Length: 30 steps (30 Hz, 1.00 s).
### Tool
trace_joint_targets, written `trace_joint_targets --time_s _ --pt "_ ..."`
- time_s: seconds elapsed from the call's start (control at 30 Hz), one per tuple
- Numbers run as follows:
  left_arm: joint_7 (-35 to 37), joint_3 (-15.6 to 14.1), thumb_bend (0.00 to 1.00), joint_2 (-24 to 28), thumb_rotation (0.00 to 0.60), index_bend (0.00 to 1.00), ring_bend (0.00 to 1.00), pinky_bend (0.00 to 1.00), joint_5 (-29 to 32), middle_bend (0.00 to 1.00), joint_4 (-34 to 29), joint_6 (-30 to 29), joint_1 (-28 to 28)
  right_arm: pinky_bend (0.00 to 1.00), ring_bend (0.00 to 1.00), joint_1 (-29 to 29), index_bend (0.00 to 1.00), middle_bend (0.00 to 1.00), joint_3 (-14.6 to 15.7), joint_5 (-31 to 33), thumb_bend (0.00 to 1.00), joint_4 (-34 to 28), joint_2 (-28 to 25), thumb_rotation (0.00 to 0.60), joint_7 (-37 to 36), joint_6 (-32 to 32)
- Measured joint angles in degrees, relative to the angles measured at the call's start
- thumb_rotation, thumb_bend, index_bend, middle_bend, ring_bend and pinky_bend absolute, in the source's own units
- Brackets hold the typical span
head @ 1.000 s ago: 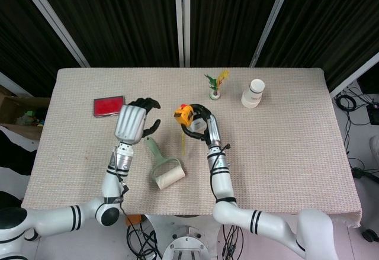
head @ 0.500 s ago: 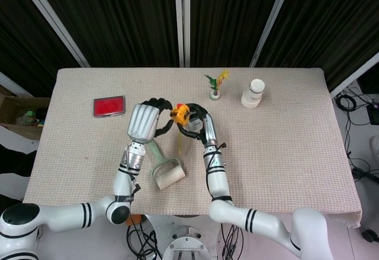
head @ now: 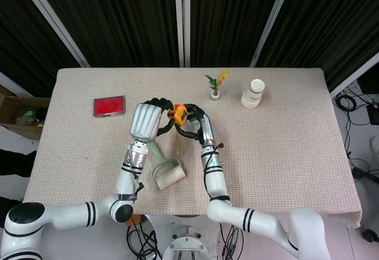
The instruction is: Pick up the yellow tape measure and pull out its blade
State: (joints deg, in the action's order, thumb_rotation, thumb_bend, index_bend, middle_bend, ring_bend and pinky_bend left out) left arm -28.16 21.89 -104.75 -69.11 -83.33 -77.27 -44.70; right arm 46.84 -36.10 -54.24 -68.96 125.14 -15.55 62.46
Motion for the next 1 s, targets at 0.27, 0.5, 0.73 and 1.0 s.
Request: trace_joint_targets --time_s 0.27,0.5,0.73,1.0 --pt "1.0 0.3 0.33 -0.1 0.562 0.55 0.53 0.69 0.0 0.55 0.4 -0.4 0.0 0.0 0.39 -0.1 0.95 0.7 0.3 -0.4 0.3 -0.3 -0.2 0.6 0.1 0.2" --pt "2.1 0.0 0.4 0.1 0.555 0.56 0.54 0.7 -0.4 0.56 0.6 -0.2 0.1 0.0 0.39 -0.1 0.95 0.7 0.5 -0.5 0.3 0.0 -0.1 0.6 0.2 0.2" --pt "2.7 -0.2 0.41 0.5 0.491 0.56 0.54 0.7 -0.5 0.56 0.3 0.1 0.1 0.0 0.39 -0.1 0.95 0.7 0.5 -0.8 0.3 0.1 -0.1 0.6 0.1 0.2" --pt "2.7 -0.3 0.42 0.9 0.489 0.57 0.55 0.71 -0.3 0.57 -0.3 0.4 0.2 0.0 0.39 -0.1 0.95 0.7 0.6 -1.1 0.3 0.1 -0.2 0.6 0.2 0.3"
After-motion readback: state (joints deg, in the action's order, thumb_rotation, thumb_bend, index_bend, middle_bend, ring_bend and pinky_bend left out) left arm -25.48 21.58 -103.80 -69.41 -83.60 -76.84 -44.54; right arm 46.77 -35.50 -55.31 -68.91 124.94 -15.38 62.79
